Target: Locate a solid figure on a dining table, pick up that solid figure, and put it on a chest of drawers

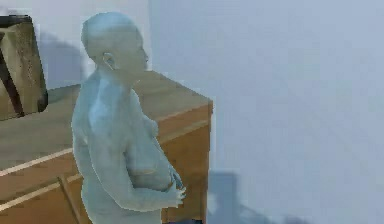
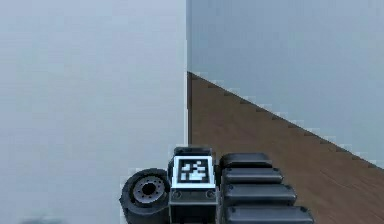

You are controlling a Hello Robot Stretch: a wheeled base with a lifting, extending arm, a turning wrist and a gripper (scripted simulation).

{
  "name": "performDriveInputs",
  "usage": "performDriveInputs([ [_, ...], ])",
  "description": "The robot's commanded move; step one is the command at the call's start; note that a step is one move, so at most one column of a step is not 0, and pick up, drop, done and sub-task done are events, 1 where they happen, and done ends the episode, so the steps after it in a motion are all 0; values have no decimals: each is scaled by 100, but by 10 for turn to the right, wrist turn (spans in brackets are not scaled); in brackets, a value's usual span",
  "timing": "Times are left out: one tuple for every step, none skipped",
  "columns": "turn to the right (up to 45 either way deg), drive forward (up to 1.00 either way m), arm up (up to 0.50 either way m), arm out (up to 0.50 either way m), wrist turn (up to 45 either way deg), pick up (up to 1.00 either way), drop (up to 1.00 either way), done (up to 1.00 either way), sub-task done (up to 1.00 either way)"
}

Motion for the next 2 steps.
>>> performDriveInputs([
  [450,0,0,0,0,0,0,0,0],
  [270,0,0,0,0,0,0,0,0],
])
